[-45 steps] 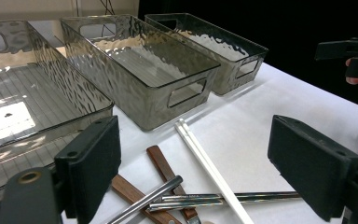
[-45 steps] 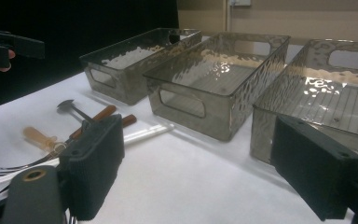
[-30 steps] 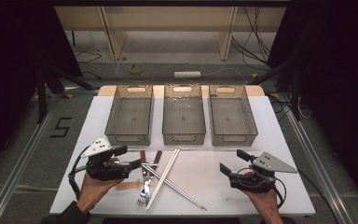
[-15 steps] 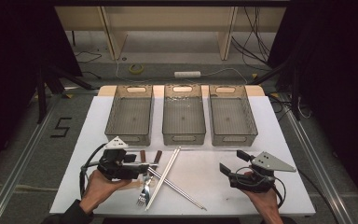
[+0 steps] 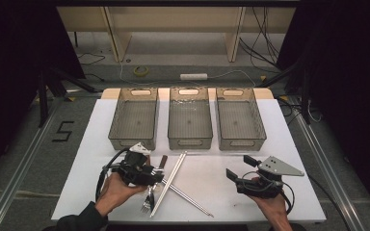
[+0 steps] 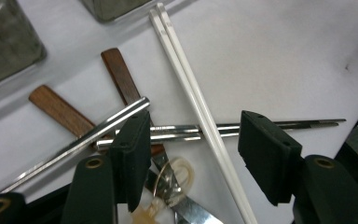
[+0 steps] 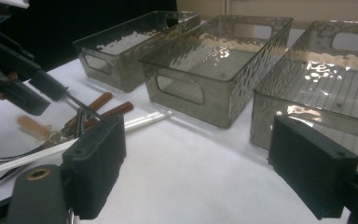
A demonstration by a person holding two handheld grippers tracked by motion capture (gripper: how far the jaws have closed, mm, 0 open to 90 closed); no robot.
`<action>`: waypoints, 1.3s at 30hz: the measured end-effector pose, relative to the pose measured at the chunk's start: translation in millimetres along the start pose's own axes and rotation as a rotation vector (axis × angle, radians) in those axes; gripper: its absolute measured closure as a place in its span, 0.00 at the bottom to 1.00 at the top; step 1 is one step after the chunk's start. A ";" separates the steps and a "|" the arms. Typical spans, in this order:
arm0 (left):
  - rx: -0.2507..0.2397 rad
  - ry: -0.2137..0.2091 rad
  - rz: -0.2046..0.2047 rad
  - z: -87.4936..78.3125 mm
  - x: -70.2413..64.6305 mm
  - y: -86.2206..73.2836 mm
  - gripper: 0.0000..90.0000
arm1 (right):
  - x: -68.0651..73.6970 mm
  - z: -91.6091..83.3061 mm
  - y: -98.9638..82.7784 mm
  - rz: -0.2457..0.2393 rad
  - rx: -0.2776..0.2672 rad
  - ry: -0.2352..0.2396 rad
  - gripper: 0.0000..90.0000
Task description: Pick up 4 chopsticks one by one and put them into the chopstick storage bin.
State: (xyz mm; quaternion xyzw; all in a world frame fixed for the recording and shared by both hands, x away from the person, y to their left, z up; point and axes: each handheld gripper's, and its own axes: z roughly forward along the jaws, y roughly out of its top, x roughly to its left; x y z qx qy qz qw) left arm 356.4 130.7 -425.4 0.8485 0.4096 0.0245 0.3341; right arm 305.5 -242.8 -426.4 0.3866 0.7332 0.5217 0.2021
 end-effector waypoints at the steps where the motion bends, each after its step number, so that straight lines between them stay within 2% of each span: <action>1: 0.002 0.000 0.004 2.2 -0.9 3.1 0.50 | 0.2 0.6 -0.2 0.001 0.005 0.002 0.23; 3: 0.021 -0.007 0.004 10.1 -1.2 12.7 0.54 | 0.8 1.9 -0.5 0.001 0.013 0.008 0.23; 6: 0.032 -0.010 0.007 15.4 -0.4 18.2 0.58 | 1.4 2.6 -0.6 -0.001 0.012 0.011 0.23; 10: 0.075 -0.006 0.009 30.6 1.1 28.4 0.60 | 1.4 3.1 -0.7 -0.004 0.017 0.012 0.23; 15: 0.110 -0.003 0.017 40.2 3.7 32.1 0.64 | 1.1 3.2 -0.9 -0.002 0.019 0.011 0.23; 17: 0.115 -0.006 0.005 43.7 5.5 34.9 0.66 | 1.2 3.3 -0.9 -0.004 0.021 0.012 0.23; 19: 0.135 0.004 0.017 49.8 5.4 39.2 0.67 | 1.2 3.7 -0.8 -0.004 0.024 0.013 0.23; 22: 0.143 0.016 0.016 51.9 7.0 40.0 0.70 | 1.3 3.6 -0.6 -0.004 0.021 0.014 0.24; 23: 0.151 0.013 0.003 54.3 9.1 40.2 0.71 | 1.3 3.6 -0.6 -0.004 0.021 0.015 0.24; 26: 0.163 0.015 0.012 56.5 10.9 40.2 0.71 | 0.8 4.0 -0.7 -0.004 0.025 0.015 0.24; 31: 0.152 0.016 0.006 59.7 9.5 41.1 0.72 | 1.3 4.3 -0.6 -0.007 0.028 0.019 0.24; 39: 0.173 0.032 0.028 66.5 6.9 41.8 0.73 | 1.2 5.3 -0.6 -0.008 0.033 0.021 0.24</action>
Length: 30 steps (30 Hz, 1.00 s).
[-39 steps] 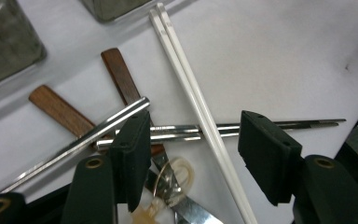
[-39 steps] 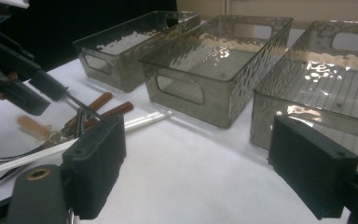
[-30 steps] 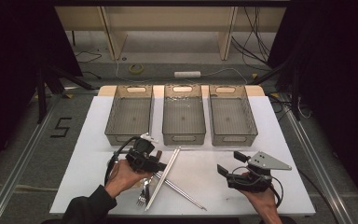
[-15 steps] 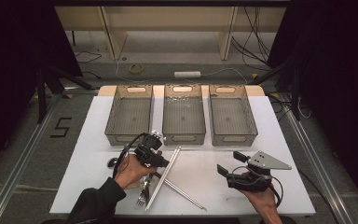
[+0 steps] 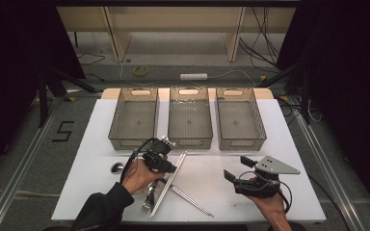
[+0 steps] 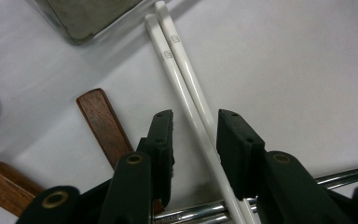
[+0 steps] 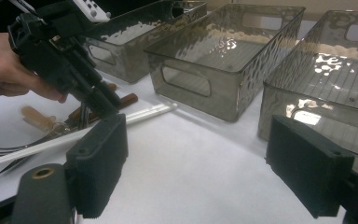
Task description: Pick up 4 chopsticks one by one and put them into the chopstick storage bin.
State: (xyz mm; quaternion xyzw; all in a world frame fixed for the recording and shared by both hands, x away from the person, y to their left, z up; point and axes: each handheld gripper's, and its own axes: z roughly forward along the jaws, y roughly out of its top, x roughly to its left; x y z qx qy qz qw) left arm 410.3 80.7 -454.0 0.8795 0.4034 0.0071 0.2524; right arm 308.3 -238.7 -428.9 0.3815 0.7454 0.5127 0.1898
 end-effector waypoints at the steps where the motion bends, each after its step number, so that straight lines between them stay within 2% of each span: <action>1: 0.000 0.001 -0.001 0.4 0.8 -0.1 0.74 | 0.0 0.2 -0.1 0.000 0.001 0.000 0.24; 10: 0.005 -0.007 -0.004 3.8 0.5 0.0 0.75 | 0.0 0.9 -0.1 -0.003 0.008 0.002 0.24; 13: 0.014 0.001 0.006 5.0 -0.4 -0.1 0.76 | 0.2 1.3 -0.1 -0.004 0.009 0.003 0.24; 30: 0.028 0.013 -0.001 8.8 0.4 -1.1 0.82 | 0.4 2.1 0.1 -0.004 0.011 0.008 0.25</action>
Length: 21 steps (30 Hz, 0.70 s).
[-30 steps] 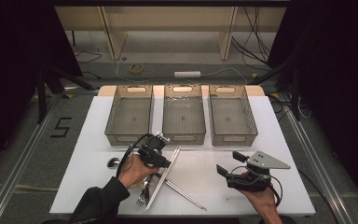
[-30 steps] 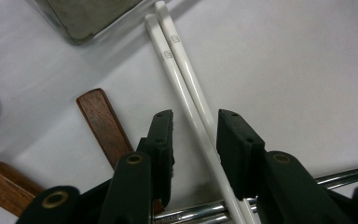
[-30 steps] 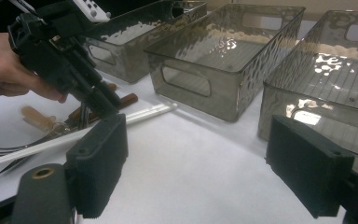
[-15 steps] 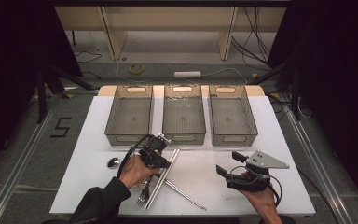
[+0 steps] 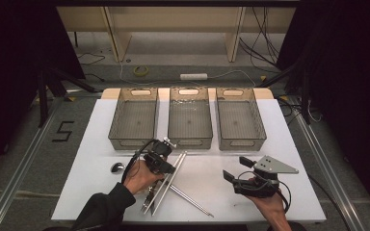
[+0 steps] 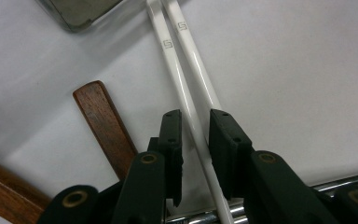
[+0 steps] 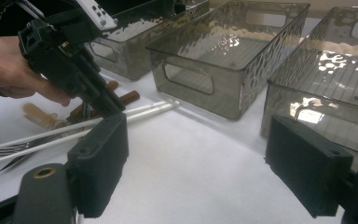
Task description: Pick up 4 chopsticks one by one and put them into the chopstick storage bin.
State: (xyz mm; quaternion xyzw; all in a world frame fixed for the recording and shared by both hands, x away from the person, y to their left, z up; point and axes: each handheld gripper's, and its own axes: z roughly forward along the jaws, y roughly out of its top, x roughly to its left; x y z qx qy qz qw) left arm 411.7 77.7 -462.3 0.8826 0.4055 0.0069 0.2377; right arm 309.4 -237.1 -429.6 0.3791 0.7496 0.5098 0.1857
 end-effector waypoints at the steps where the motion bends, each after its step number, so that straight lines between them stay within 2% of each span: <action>1: 0.001 0.000 -0.001 0.3 0.1 -0.1 0.82 | 0.0 0.0 0.0 0.000 0.000 0.000 0.25; 7: 0.010 0.011 -0.007 3.1 1.3 -1.1 0.85 | 0.3 0.5 0.0 -0.001 0.003 0.003 0.25; 21: -0.010 0.020 -0.040 2.4 4.0 -1.5 0.91 | 0.7 1.1 0.1 -0.004 0.002 0.008 0.25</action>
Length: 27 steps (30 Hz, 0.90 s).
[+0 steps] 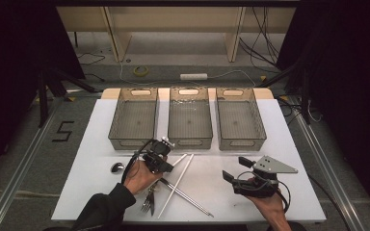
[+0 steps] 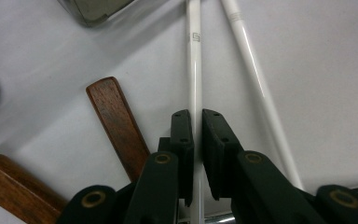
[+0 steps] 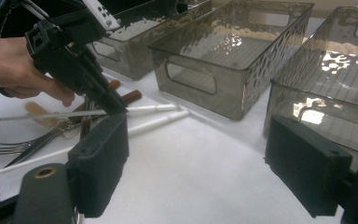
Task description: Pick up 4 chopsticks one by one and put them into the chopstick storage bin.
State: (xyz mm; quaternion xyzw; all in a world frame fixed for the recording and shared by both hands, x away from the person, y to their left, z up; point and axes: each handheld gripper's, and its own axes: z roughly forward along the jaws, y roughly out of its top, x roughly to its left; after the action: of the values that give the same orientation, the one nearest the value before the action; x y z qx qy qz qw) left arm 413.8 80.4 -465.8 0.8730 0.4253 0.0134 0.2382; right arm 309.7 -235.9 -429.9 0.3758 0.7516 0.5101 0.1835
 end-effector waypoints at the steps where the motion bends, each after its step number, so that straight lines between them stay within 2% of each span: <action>1: 0.002 0.002 0.003 -0.1 0.1 -0.1 0.91 | 0.0 0.0 0.0 0.000 0.000 0.000 0.25; 4: -0.007 0.003 -0.001 0.0 0.2 -0.5 0.92 | 0.1 0.6 -0.2 0.000 0.009 0.003 0.27; 5: -0.006 0.006 0.003 -0.2 0.5 -0.7 0.92 | 0.1 1.3 -0.7 0.002 0.023 0.005 0.30; 6: -0.008 0.006 0.004 -0.2 0.5 -0.9 0.92 | 0.1 3.7 -1.9 0.007 0.059 -0.001 0.34; 7: -0.009 0.008 0.006 -0.2 0.4 -0.9 0.92 | 2.1 15.6 -8.3 -0.014 0.212 0.034 0.38; 8: -0.008 0.008 0.009 -0.2 0.2 -0.9 0.92 | 2.1 15.6 -8.3 -0.014 0.212 0.034 0.38; 9: -0.010 0.009 0.010 -0.2 -0.1 -0.9 0.93 | 9.3 25.8 -13.4 -0.058 0.305 0.080 0.47; 10: -0.012 0.012 0.012 0.1 -0.4 -1.0 0.93 | 14.0 32.1 -16.0 -0.075 0.360 0.099 0.47; 11: -0.011 0.012 0.018 0.0 -0.5 -1.0 0.93 | 14.0 32.1 -16.0 -0.075 0.360 0.099 0.47; 13: -0.020 0.017 0.022 -0.6 -0.9 -1.4 0.93 | 24.0 45.4 -23.3 -0.116 0.473 0.116 0.50; 14: -0.021 0.017 0.023 -1.0 -0.9 -1.7 0.93 | 25.7 47.8 -25.6 -0.128 0.496 0.109 0.50; 18: -0.033 0.019 0.024 -2.4 0.5 -2.3 0.93 | 28.7 53.0 -28.6 -0.156 0.513 0.092 0.49; 19: -0.037 0.023 0.027 -3.0 0.7 -2.3 0.93 | 32.0 57.5 -30.9 -0.181 0.538 0.092 0.47; 20: -0.043 0.024 0.021 -3.5 0.2 -2.5 0.93 | 32.0 57.5 -30.9 -0.181 0.538 0.092 0.47; 22: -0.052 0.025 0.028 -5.4 0.5 -2.3 0.93 | 36.4 60.0 -32.6 -0.216 0.547 0.077 0.45; 27: -0.066 0.024 0.036 -9.2 -0.4 -1.8 0.93 | 37.0 60.2 -32.6 -0.220 0.545 0.076 0.45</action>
State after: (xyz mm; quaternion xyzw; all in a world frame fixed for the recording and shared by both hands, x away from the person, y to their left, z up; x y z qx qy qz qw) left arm 410.1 84.8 -458.3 0.8720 0.4117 0.0420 0.2614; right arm 313.0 -176.6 -480.2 0.3079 0.9036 0.2801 0.1018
